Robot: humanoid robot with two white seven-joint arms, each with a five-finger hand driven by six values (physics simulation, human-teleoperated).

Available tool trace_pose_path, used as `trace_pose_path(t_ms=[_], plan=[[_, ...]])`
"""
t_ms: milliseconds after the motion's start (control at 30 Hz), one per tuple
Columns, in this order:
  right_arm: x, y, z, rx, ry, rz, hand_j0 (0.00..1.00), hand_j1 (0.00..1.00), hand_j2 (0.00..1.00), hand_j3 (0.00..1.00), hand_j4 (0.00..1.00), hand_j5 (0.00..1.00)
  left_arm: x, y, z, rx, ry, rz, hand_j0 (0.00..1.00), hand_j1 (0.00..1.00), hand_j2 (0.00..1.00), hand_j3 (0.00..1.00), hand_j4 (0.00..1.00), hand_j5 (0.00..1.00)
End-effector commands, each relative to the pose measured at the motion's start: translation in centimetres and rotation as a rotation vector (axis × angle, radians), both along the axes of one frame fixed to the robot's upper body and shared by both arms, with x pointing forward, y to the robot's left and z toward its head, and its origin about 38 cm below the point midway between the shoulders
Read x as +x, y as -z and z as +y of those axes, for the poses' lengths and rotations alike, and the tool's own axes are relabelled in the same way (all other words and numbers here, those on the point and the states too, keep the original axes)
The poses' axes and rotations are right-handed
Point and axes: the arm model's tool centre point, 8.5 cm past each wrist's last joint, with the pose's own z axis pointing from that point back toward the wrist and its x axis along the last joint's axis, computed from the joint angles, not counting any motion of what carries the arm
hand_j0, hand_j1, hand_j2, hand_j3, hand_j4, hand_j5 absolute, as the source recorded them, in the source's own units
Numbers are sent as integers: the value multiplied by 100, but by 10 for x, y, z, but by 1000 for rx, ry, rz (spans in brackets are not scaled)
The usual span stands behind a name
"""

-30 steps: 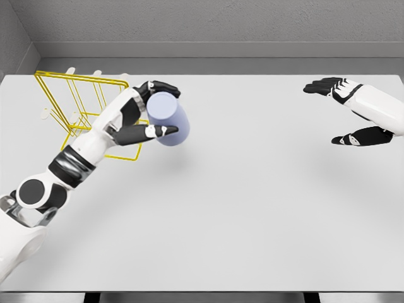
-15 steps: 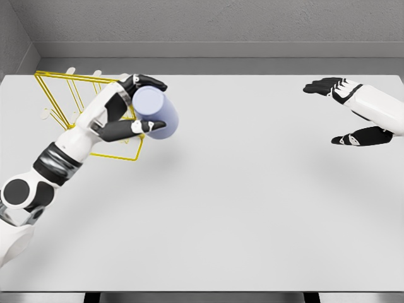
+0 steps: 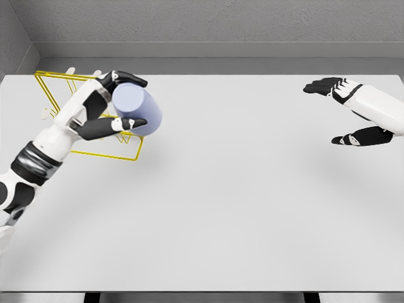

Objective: Place the cup on the cup holder with both arms

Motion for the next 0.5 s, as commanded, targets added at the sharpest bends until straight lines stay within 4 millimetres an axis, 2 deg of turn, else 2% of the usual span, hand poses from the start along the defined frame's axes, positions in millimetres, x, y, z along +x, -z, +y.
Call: trace_pose_path(t_ms=[0,467], plan=[[0,0,0,9,0,2,100,100,100,100,100,100,0,-3,4,-1,-2,-8,61,61,61,61,61,61],[0,-1,0,7,0,2,100,100,100,100,100,100,-8,1,29,8,-48,-12,61,61,61,61,61,61]])
